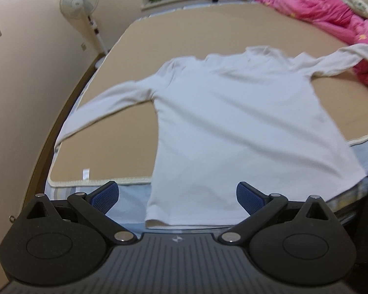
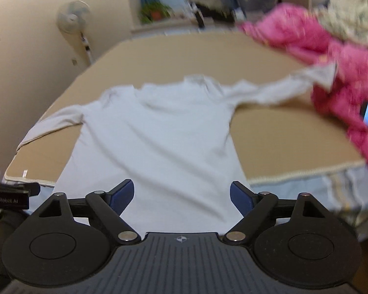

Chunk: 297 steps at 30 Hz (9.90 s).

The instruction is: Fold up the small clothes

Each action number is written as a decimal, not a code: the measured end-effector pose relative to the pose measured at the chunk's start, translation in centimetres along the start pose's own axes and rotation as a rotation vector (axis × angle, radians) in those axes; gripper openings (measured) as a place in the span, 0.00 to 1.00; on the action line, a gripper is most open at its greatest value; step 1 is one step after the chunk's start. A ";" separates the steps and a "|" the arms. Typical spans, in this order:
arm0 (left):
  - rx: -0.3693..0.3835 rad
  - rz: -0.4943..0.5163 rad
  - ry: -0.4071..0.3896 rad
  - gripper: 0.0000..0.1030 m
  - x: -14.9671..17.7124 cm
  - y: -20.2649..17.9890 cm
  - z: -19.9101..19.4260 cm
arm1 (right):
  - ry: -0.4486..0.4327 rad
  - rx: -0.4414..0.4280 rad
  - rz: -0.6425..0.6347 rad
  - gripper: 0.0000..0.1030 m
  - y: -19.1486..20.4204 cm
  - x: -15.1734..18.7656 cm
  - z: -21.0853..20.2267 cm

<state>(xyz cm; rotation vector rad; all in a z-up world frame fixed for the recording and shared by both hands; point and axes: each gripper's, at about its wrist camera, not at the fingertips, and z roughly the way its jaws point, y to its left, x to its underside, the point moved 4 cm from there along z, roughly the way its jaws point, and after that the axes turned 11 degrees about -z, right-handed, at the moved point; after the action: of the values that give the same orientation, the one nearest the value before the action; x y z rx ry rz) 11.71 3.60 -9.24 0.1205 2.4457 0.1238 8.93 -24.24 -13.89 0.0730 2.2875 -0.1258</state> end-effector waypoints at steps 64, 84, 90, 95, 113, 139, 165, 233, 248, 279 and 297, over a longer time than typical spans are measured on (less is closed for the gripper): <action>-0.132 -1.225 0.213 0.79 -13.8 39.4 38.5 | 0.428 0.114 -0.268 0.89 7.9 -2.8 14.8; 0.387 -0.330 -0.147 0.27 -29.2 -1.2 19.3 | 0.399 0.127 -0.047 0.89 0.6 0.4 14.2; 0.226 0.047 0.076 0.88 -16.0 -9.0 24.5 | 0.381 0.149 0.023 0.89 -3.5 1.0 14.0; 0.049 -0.145 0.104 0.91 -16.3 2.9 27.5 | 0.313 0.134 0.081 0.89 -5.8 -1.7 17.3; 0.207 -0.534 0.317 0.82 -23.9 12.6 39.7 | 0.169 -0.383 0.412 0.88 2.5 -10.8 27.7; 0.163 -0.445 0.301 0.15 -26.5 10.9 43.4 | 0.402 -0.658 0.558 0.14 17.7 -12.4 43.6; -0.089 -0.137 0.069 0.99 -15.6 7.7 20.5 | 0.024 0.025 0.217 0.86 -7.1 -10.1 16.8; -0.063 -0.143 0.327 0.99 -7.7 -8.5 8.9 | -0.020 0.125 0.172 0.05 -37.5 -25.0 13.7; -0.105 -0.395 0.435 0.99 -4.7 4.6 11.7 | 0.301 0.105 0.248 0.05 -26.9 -27.1 21.3; -0.089 -0.457 0.179 0.99 -12.1 11.7 16.1 | 0.228 0.026 0.284 0.70 -12.5 -14.7 29.0; 0.054 -0.627 0.325 0.99 -20.7 11.9 29.9 | 0.284 -0.508 0.647 0.67 2.0 -16.4 39.7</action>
<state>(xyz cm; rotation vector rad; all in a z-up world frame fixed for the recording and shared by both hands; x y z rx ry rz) 47.39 14.62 -17.70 -0.6879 2.6822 -0.2168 49.52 -27.01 -27.72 0.5835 2.3819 0.8395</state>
